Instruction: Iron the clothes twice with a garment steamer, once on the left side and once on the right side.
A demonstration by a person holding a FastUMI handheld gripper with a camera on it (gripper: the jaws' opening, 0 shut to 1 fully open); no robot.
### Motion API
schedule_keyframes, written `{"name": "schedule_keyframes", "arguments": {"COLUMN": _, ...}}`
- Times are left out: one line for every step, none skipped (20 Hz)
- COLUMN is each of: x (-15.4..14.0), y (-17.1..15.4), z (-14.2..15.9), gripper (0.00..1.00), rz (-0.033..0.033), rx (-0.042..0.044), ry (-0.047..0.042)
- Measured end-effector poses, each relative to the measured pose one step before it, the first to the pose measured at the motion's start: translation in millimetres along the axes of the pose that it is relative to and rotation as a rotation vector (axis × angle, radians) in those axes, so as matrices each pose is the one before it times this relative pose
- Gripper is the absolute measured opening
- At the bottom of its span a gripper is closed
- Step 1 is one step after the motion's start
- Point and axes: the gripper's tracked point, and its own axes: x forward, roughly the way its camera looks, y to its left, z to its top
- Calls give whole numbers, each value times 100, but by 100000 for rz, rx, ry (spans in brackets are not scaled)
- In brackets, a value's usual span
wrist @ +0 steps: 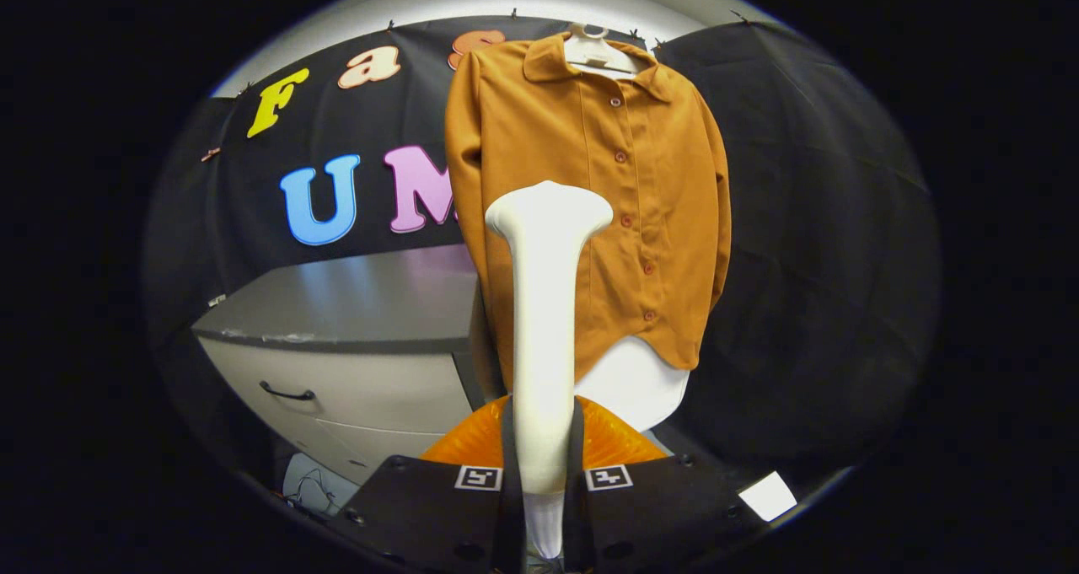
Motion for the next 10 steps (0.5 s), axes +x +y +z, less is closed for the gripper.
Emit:
{"name": "schedule_keyframes", "arguments": {"x": -500, "y": 29, "z": 1539, "gripper": 21, "rz": 115, "rx": 58, "ry": -3322}}
{"name": "schedule_keyframes", "arguments": {"x": -340, "y": -35, "z": 1664, "gripper": 21, "rz": 168, "rx": 169, "ry": -3362}}
{"name": "schedule_keyframes", "arguments": {"x": -316, "y": 41, "z": 1789, "gripper": 21, "rz": 137, "rx": 174, "ry": -3566}}
{"name": "schedule_keyframes", "arguments": {"x": -304, "y": -12, "z": 1713, "gripper": 21, "rz": 125, "rx": -44, "ry": -3370}}
{"name": "schedule_keyframes", "arguments": {"x": -264, "y": -29, "z": 1791, "gripper": 21, "rz": 226, "rx": 9, "ry": -3439}}
{"name": "schedule_keyframes", "arguments": {"x": -149, "y": 45, "z": 1695, "gripper": 21, "rz": 375, "rx": 121, "ry": -3089}}
{"name": "schedule_keyframes", "arguments": {"x": -152, "y": -22, "z": 1696, "gripper": 21, "rz": 363, "rx": 268, "ry": -2714}}
{"name": "schedule_keyframes", "arguments": {"x": -144, "y": -68, "z": 1553, "gripper": 20, "rz": 394, "rx": 294, "ry": -2510}}
{"name": "schedule_keyframes", "arguments": {"x": -81, "y": 46, "z": 1353, "gripper": 20, "rz": 359, "rx": 178, "ry": -2147}}
{"name": "schedule_keyframes", "arguments": {"x": 113, "y": -38, "z": 1471, "gripper": 20, "rz": 359, "rx": -21, "ry": -1947}}
